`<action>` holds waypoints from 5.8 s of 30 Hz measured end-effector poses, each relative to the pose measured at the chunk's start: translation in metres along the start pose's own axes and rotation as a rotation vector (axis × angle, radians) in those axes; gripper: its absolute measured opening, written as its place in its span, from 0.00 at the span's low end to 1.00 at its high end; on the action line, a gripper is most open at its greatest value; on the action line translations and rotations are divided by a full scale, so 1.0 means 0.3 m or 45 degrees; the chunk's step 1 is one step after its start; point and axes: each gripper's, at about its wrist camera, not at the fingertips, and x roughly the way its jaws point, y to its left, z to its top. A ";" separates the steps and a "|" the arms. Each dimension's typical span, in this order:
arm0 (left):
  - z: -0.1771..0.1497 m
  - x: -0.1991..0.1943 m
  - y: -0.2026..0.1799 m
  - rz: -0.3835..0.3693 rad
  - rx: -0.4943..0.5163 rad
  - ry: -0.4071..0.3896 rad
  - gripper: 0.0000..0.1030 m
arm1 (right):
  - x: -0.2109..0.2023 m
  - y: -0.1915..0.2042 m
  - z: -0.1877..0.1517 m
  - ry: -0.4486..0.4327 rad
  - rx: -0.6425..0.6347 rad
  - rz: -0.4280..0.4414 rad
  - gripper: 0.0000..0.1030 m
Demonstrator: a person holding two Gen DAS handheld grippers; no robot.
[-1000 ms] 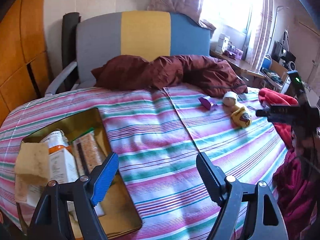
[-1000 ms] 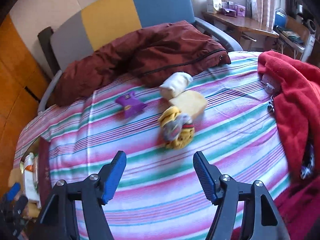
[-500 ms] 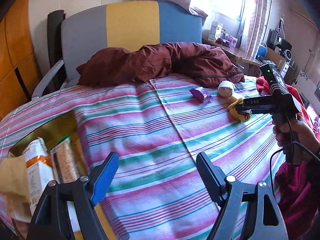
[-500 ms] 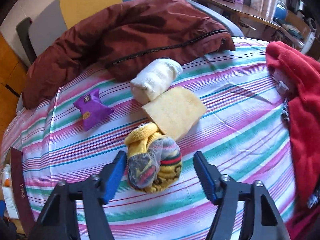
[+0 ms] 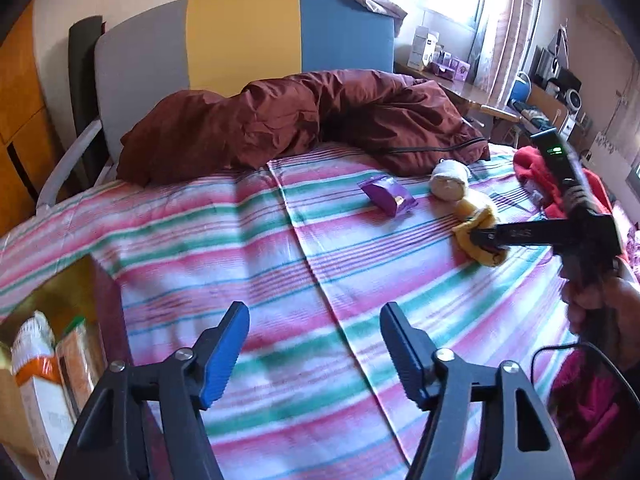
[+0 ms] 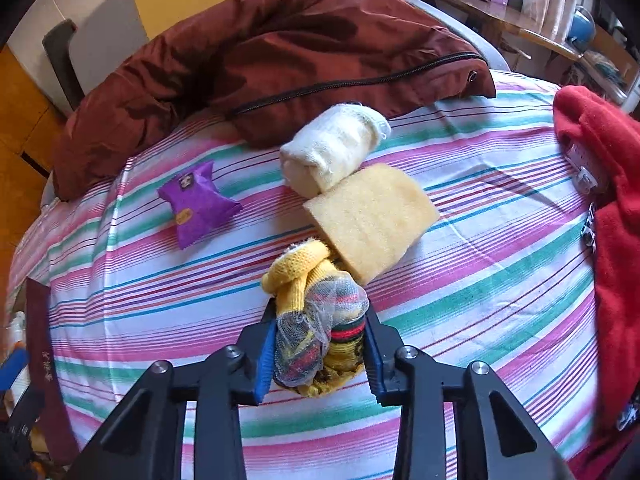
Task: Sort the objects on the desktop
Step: 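Withdraw both tools from the tray back toward the remaining items, then grasp the purple snack packet with the left tool while the right tool grasps the yellow striped sock bundle, then carry the purple packet and sock bundle into the gold tray and open both tools, then withdraw both tools from the tray back toward the last items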
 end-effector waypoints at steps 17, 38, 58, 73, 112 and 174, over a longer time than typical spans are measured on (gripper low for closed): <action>0.273 0.352 -0.208 -0.182 0.343 0.048 0.68 | -0.155 -0.027 0.010 -0.141 0.093 0.157 0.36; 0.367 0.608 -0.327 -0.274 0.768 0.139 0.49 | -0.136 -0.002 0.023 -0.125 0.103 0.154 0.37; 0.058 0.270 -0.184 -0.174 0.232 0.055 0.44 | -0.078 0.113 -0.004 -0.062 -0.060 0.125 0.37; -0.049 -0.167 0.002 0.029 0.041 -0.182 0.44 | -0.081 0.342 -0.113 -0.126 -0.284 0.217 0.37; -0.336 -0.545 0.645 0.335 -0.441 -0.294 0.42 | -0.273 1.081 -0.478 -0.209 -0.495 0.538 0.37; -0.207 -0.570 0.345 0.350 -0.200 -0.342 0.62 | -0.457 0.563 -0.353 -0.416 -0.195 0.180 0.63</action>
